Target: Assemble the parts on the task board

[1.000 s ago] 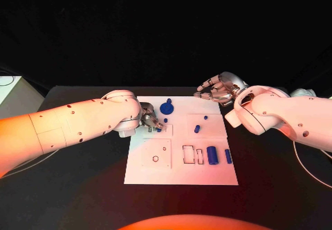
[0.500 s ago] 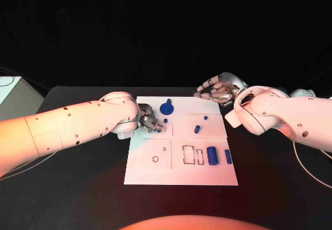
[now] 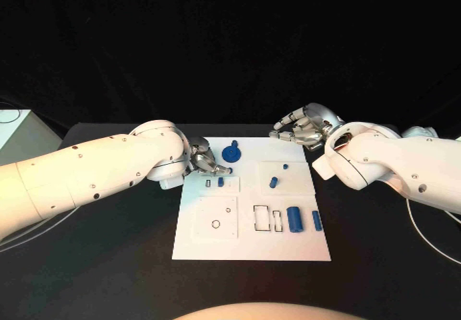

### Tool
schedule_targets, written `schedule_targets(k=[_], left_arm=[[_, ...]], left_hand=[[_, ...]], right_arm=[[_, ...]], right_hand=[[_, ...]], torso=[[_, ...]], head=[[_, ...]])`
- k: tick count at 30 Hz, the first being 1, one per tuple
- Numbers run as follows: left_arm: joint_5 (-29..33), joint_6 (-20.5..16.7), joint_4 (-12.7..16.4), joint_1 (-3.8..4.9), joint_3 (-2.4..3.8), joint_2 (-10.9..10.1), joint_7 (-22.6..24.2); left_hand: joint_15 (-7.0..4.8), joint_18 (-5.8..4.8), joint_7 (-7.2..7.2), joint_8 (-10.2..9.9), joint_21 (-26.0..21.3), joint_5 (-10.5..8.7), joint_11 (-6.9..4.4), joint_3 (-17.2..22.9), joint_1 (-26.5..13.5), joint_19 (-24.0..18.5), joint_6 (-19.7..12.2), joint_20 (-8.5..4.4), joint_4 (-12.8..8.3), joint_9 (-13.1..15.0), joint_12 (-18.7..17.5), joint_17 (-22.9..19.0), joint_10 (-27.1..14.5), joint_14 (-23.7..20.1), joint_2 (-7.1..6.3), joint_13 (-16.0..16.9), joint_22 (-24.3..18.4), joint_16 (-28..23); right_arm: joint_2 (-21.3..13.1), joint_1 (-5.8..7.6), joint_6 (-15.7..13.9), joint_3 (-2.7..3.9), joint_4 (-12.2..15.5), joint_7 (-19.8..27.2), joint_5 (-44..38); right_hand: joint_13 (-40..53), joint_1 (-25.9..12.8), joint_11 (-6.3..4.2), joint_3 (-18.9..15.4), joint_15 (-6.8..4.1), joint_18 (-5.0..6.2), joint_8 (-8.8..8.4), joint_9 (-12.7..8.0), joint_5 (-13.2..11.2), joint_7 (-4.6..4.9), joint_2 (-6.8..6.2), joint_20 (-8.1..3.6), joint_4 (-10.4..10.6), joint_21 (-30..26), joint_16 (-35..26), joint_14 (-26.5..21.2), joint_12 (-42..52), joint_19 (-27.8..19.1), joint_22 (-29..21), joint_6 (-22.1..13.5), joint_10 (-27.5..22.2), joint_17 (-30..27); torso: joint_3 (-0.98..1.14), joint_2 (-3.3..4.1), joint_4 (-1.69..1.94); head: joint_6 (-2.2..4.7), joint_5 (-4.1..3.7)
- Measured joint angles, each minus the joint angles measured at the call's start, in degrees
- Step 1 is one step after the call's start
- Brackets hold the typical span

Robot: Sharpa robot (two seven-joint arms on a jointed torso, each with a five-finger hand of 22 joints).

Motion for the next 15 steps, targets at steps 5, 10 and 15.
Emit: schedule_targets(k=[5, 10, 15], left_arm=[[1.18, 0.27, -0.01, 0.82, 1.4, -1.57, 0.03], [2.59, 0.87, -2.62, 2.76, 2.15, -2.19, 0.3], [3.25, 1.11, -6.73, 3.85, 2.32, -1.03, 0.84]], left_hand=[[1.71, 0.06, 2.0, -3.62, -2.25, 0.67, 1.82, -0.86, 3.8, -3.02, -3.6, 1.18, -0.05, -1.96, -5.1, 0.0, -5.78, -0.03, 0.76, -7.33, -4.0, -2.69], [2.9, 0.91, 3.89, -7.84, -3.03, 0.72, 3.37, -0.88, 6.65, -4.1, -5.91, 2.07, -0.04, -5.17, -7.23, 0.0, -8.64, 0.07, 1.45, -10.81, -5.45, -3.33], [3.16, 0.9, 4.59, -9.61, -3.03, 0.92, 3.75, -1.17, 7.28, -4.08, -6.6, 2.5, -0.06, -6.83, -7.23, 0.0, -9.02, -0.08, 1.6, -11.32, -5.46, -3.33]], right_arm=[[-0.02, -0.01, 0.03, 0.0, -0.15, 0.0, 0.01], [-0.03, -0.02, 0.06, -0.01, -0.37, 0.0, 0.01], [0.1, -0.02, 0.09, -0.01, -0.51, 0.0, 0.01]], right_hand=[[0.0, 0.0, 0.0, 0.0, 0.0, 0.0, 0.0, 0.0, 0.0, 0.0, 0.0, 0.0, 0.0, 0.0, 0.0, 0.0, 0.0, 0.0, 0.0, 0.0, 0.0, 0.0], [-0.01, -0.53, 0.0, 0.0, 0.0, 0.0, 0.0, 0.0, 0.0, 0.0, 0.07, 0.0, 0.0, 0.0, 0.0, 0.0, 0.0, 0.0, -0.01, 0.0, 0.0, 0.0], [-0.01, -0.53, 0.0, 0.0, 0.0, 0.0, 0.0, 0.0, 0.0, 0.0, 0.07, 0.0, 0.0, 0.0, 0.0, 0.0, 0.0, 0.0, -0.01, 0.0, 0.0, 0.0]], torso=[[0.01, 0.01, -0.03], [0.04, 0.09, -0.01], [0.02, 0.18, -0.04]], head=[[0.25, 0.0], [0.64, 0.09], [1.1, 0.35]])
